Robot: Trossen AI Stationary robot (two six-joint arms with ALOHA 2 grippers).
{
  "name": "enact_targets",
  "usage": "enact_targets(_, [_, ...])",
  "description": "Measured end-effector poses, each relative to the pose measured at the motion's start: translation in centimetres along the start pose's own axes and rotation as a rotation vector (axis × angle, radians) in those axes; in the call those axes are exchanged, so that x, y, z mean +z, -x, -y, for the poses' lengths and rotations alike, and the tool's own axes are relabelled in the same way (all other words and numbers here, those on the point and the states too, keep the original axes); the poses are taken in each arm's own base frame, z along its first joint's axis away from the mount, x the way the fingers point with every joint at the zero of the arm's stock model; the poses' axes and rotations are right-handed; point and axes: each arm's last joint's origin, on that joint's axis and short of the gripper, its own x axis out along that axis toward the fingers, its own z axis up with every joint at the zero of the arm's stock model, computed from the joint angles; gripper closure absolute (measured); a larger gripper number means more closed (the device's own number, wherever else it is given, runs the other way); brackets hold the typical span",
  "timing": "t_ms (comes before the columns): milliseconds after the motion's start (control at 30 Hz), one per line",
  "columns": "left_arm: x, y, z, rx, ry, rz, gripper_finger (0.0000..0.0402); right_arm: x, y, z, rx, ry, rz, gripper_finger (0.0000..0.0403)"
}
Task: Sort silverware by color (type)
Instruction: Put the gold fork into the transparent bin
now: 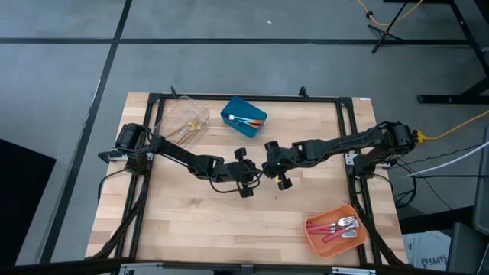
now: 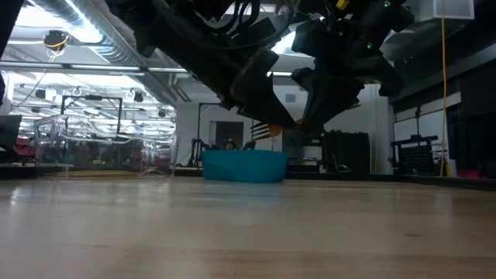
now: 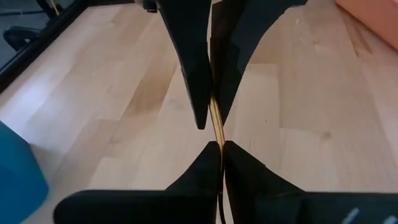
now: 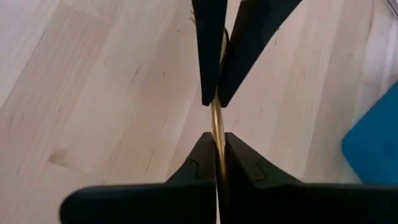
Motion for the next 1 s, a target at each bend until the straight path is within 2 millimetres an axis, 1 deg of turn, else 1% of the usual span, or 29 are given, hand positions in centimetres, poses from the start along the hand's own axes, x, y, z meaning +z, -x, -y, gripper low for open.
enact_targets(100, [0.0,0.0,0.0,0.005,-0.014,0.000,0.0383,0.0,0.0,0.0,0.002,-0.007,0.002,0.0399])
enact_targets(300, [0.3,0.1,0.0,0.003,-0.011,0.014,0.0339,0.2,0.1,0.1,0.006,-0.020,0.023,0.0401])
enact_targets(367, [0.5,0.5,0.0,-0.002,-0.017,0.012,0.0329,0.2,0.1,0.1,0.011,-0.020,0.021,0.0401])
enact_targets(467, [1.5,1.6,-0.4,-0.003,-0.010,0.028,0.0322,0.2,0.1,0.0,0.014,-0.020,0.021,0.0402])
enact_targets(600, [2.7,3.6,-1.2,-0.003,-0.016,0.016,0.0320,0.2,0.1,0.0,0.014,-0.023,0.021,0.0402])
enact_targets(733, [3.9,6.3,-2.1,-0.004,-0.021,0.005,0.0320,0.4,0.1,0.1,0.007,-0.048,0.043,0.0402])
enact_targets(867, [4.5,9.3,-3.0,-0.009,-0.038,-0.042,0.0320,1.0,0.1,0.4,-0.016,-0.075,0.110,0.0402])
enact_targets(1000, [4.9,13.1,-3.8,-0.023,-0.005,-0.081,0.0320,1.9,0.3,0.8,-0.059,-0.084,0.203,0.0402])
